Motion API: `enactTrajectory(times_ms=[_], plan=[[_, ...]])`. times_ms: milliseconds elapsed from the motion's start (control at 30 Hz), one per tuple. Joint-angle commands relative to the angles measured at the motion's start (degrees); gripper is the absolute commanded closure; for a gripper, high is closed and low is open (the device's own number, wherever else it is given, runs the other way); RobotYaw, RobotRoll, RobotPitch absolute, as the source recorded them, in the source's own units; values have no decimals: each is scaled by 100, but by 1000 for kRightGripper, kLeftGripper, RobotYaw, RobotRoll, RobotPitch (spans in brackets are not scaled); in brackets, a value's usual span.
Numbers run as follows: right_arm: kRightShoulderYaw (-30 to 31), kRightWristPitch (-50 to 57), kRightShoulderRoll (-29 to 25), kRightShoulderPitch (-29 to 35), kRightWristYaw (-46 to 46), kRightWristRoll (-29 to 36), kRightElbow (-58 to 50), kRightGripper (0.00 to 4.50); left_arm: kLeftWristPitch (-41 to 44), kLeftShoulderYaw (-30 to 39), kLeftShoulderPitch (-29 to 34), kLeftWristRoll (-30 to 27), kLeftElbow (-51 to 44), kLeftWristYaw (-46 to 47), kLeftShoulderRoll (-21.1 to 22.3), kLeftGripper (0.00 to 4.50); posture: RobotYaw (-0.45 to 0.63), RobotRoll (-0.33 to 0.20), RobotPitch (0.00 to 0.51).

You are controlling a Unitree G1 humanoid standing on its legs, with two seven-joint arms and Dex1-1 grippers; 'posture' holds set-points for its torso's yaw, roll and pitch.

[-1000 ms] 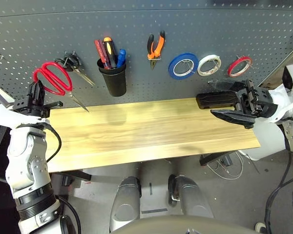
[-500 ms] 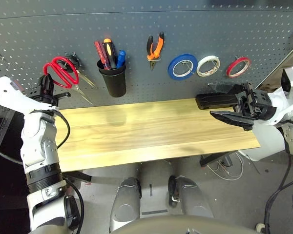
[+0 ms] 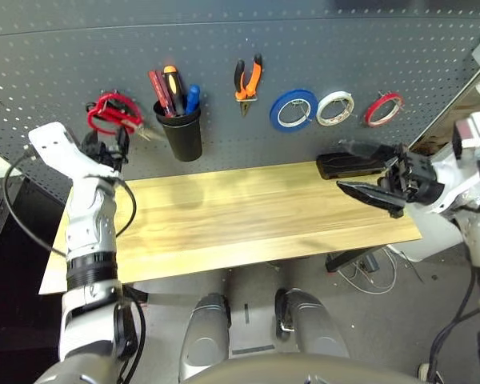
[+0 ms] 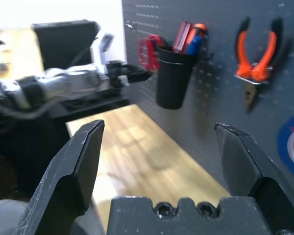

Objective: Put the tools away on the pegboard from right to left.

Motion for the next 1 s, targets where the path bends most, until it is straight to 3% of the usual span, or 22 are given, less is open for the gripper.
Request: enactTrajectory(times_ms=[33, 133, 267, 367, 600, 1000], plan=[[148, -413, 186, 3, -335, -504, 231, 0, 280, 18, 489, -22, -310, 63, -115, 45, -4, 0, 99], [86, -650, 520, -133, -794, -697, 558, 0, 271, -63, 862, -74, -490, -75, -260, 45, 2, 0, 103], [89, -1123, 919, -400, -1363, -1110, 1289, 0, -162, 101, 836, -328, -291, -197, -603, 45, -3, 0, 105], [84, -1707, 1322, -636, -1984, -1536, 2043, 0, -890, -101, 814, 152, 91, -132, -636, 45, -9, 0, 107], [-158, -2680, 1894, -982, -3133, -1969, 3416, 0, -1575, -15, 573, 300, 984, 86, -669, 45, -29, 0, 87], [-304, -3968, 2008, -1110, -4257, -2516, 4936, 0, -2613, -51, 255, 518, 1926, 205, -542, 45, -57, 0, 75]])
